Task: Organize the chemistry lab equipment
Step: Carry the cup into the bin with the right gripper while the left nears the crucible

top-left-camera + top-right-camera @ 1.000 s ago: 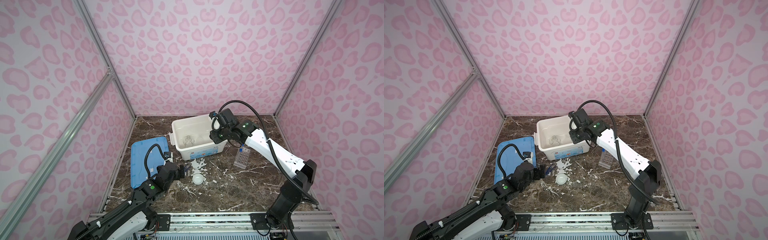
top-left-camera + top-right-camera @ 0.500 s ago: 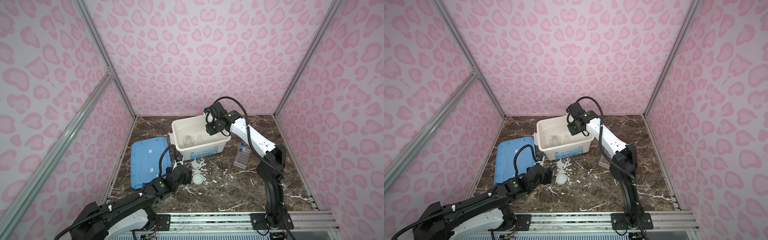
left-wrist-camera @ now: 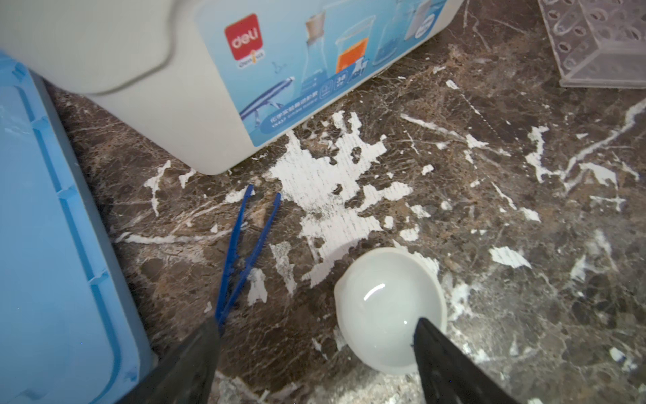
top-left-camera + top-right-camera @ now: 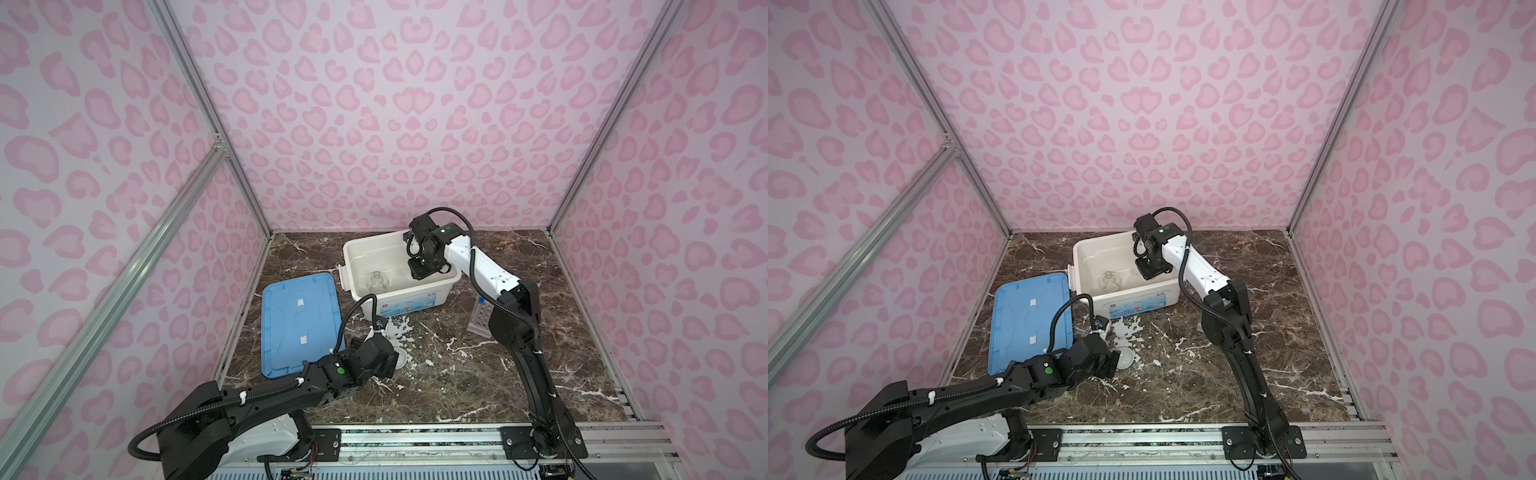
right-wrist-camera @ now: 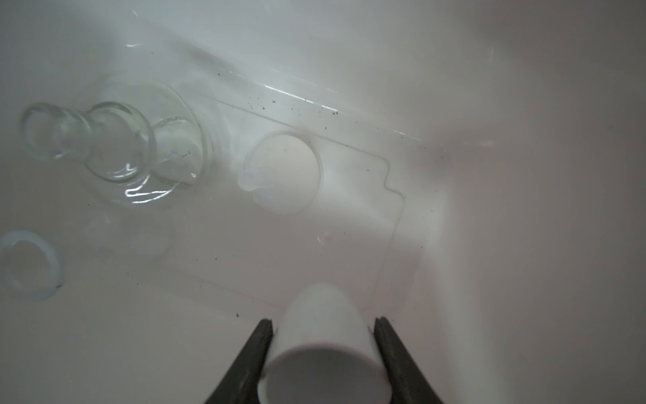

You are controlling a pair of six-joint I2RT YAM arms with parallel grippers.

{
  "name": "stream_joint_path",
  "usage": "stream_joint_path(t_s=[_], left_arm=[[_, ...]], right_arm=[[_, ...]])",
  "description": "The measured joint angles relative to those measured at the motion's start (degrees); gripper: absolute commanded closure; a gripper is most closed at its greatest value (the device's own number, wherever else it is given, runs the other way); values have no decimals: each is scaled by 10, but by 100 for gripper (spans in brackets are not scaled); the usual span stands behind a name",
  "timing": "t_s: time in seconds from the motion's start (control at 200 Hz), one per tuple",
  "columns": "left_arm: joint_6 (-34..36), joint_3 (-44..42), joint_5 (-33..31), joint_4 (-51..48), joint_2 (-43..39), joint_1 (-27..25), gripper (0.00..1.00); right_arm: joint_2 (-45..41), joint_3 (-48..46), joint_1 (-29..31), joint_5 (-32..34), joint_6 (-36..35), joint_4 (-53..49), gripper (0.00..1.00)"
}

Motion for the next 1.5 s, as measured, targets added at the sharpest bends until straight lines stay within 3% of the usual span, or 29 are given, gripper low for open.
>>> stream_joint_path(t_s=[0.51,1.165,1.5], left_arm=[[5,30,-6,0,53,-25,14],[-63,11,-38,-33,40,-26,11],[-105,12,-32,-45,78,-25,11]], right_arm=[[50,42,-3,-19,-7,-55,71],[77,38,5,-18,-8,-69,68],[83,25,5,-9,-7,-72,63]])
